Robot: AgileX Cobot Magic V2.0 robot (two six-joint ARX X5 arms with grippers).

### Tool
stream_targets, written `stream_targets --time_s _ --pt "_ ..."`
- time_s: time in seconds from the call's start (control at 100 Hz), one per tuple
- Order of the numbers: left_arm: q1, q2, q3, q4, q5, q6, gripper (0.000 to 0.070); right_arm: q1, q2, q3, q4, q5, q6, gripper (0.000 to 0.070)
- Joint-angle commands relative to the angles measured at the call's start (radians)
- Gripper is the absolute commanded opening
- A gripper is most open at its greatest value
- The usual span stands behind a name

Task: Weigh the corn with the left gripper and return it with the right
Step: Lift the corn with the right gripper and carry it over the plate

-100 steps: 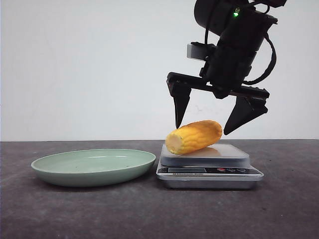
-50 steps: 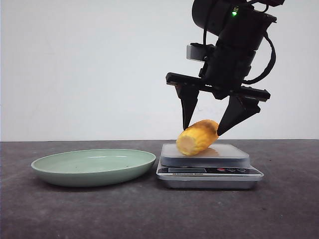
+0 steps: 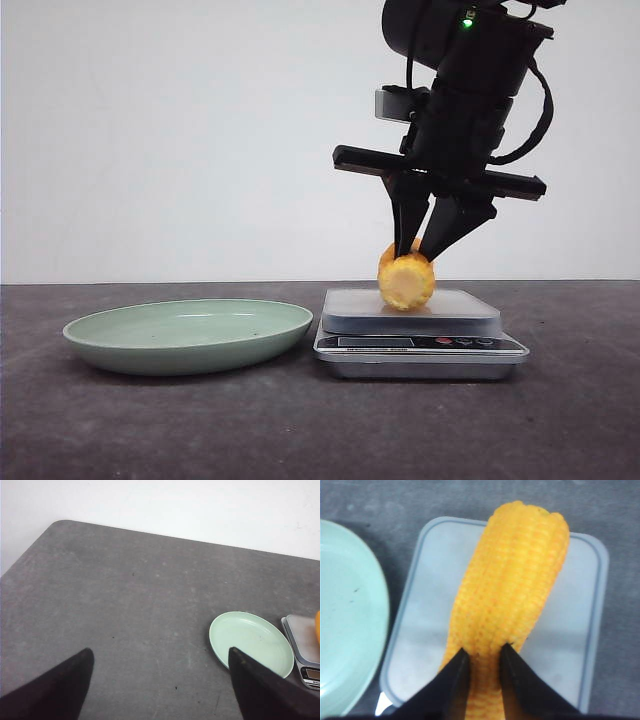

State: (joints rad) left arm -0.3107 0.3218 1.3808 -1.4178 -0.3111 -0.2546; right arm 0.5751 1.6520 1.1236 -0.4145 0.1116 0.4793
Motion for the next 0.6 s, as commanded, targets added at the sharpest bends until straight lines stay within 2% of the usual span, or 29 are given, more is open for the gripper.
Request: stream_targets --time_s 0.0,0.31,0.59 --pt "-0.004 0.003 0.012 -0.027 0.002 0.0 0.0516 0.002 0.028 0.004 -0.029 0.024 0.011 0.0" --pt "-0.004 0.003 0.012 -0.027 0.002 0.0 0.0516 0.024 -0.021 0.005 0.011 0.012 -0.002 0.0" --pt "-0.003 0.003 0.012 -0.027 0.002 0.0 0.0516 0.103 -0.093 0.115 -0.017 -0.026 -0.109 0.0"
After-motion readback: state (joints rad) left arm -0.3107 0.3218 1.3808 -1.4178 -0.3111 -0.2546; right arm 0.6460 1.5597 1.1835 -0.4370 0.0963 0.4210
